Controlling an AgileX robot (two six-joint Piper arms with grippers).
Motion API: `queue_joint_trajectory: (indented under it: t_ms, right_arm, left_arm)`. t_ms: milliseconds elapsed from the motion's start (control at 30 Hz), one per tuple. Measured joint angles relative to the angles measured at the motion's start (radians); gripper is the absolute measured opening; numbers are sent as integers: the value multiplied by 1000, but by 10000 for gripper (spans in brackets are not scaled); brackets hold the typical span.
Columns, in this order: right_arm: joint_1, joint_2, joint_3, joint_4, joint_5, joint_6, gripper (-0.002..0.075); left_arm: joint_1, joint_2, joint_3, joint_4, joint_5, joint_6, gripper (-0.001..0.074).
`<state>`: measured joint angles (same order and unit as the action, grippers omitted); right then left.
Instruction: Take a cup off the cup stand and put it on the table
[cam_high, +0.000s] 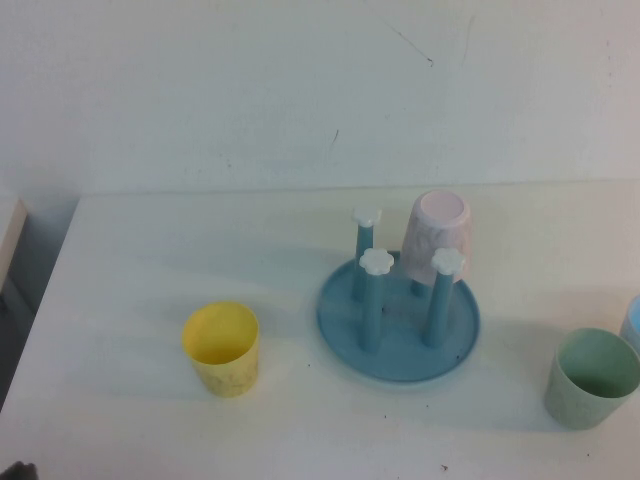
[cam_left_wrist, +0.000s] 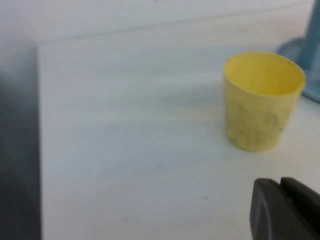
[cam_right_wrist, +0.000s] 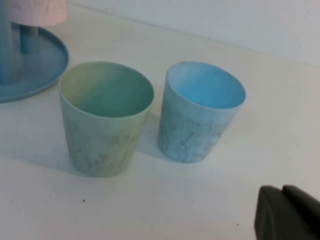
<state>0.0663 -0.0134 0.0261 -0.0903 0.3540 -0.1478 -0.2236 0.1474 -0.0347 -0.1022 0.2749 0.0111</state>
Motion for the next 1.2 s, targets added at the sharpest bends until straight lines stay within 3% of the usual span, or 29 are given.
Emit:
queue_joint_trajectory:
  t_ms: [200,433,567,867,1200]
  right_arm:
    - [0,0,0,2,0,0,-1]
    - [0,0,0,2,0,0,-1]
    - [0,0,0,2,0,0,-1]
    - [0,0,0,2,0,0,-1]
    - [0,0,0,2,0,0,-1]
  left_arm:
    - [231,-138,55,4,-19,-11,-1]
    - [381,-156,62,-41,-15,-11,-1]
    - [373,-156,62,-61,36,-5,-1]
    - [230,-156,62,-64,38,113,-1]
    - [224,-156,62,-64,38,117,-2]
